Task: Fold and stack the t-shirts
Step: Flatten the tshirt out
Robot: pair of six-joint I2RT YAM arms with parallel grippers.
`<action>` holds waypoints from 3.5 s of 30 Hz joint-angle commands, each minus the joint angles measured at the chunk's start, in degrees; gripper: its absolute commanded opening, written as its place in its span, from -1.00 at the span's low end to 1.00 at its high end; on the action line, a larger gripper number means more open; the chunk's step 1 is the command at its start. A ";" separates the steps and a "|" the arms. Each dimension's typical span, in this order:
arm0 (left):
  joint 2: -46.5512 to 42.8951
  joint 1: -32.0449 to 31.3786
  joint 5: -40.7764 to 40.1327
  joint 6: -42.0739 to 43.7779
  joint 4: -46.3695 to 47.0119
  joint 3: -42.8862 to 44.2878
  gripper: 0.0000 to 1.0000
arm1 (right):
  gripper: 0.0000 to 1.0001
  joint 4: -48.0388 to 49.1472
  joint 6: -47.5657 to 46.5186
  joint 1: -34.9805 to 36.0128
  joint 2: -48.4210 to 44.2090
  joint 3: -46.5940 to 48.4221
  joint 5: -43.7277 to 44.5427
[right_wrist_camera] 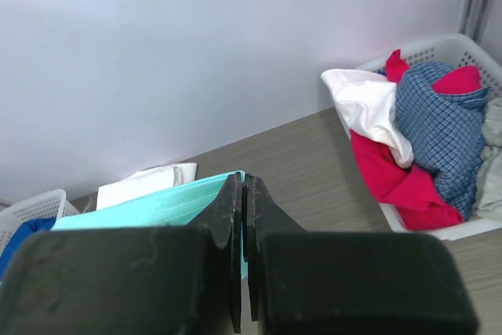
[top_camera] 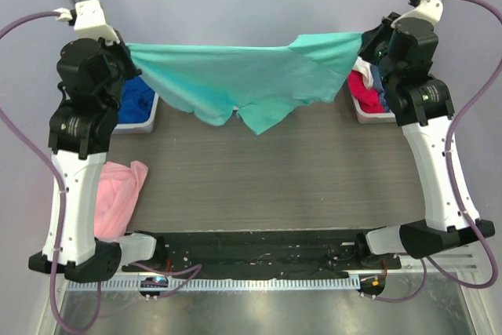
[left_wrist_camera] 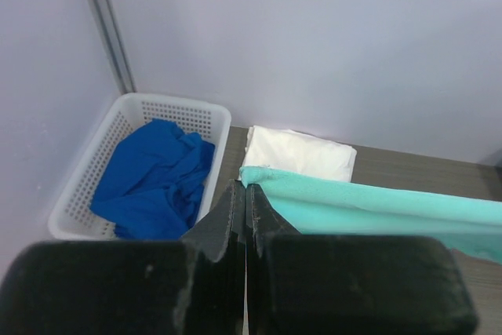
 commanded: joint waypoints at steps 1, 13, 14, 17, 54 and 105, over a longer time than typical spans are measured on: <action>-6.03 0.41 -5.08 3.25 -4.36 1.63 -1.00 | -0.98 -2.12 -2.68 -0.29 -4.60 3.89 6.02; -18.61 0.41 -2.80 -1.40 -12.03 -6.67 -1.00 | -0.98 -6.78 -4.79 -0.29 -11.90 9.26 6.11; -19.22 0.41 -2.80 -2.01 -11.15 -8.80 -1.00 | -0.98 -6.43 -4.79 -0.29 -11.20 8.82 6.64; -17.92 0.41 -0.61 -2.72 -6.06 -14.96 -1.00 | -0.98 -4.34 -4.71 -0.29 -5.68 7.32 6.47; -31.54 1.02 14.34 -15.11 -17.98 -22.30 -1.00 | -0.98 -22.22 -2.15 -1.43 -16.48 3.77 -13.31; -32.50 1.46 15.92 -14.06 -15.52 -25.00 -1.00 | -0.98 -41.20 1.35 -1.87 -12.62 35.24 -12.16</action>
